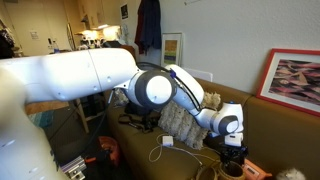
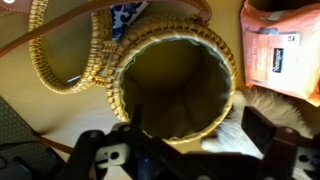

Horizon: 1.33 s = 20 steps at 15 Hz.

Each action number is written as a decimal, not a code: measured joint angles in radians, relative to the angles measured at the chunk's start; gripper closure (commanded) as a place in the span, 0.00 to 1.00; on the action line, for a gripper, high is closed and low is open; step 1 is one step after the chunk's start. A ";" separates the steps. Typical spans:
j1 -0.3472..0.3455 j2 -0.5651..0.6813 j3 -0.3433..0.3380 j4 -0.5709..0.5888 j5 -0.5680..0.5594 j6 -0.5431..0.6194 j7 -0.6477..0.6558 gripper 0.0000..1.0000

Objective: Move the bag to the right

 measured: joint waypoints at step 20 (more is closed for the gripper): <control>-0.031 -0.002 0.059 -0.011 0.003 -0.260 0.000 0.33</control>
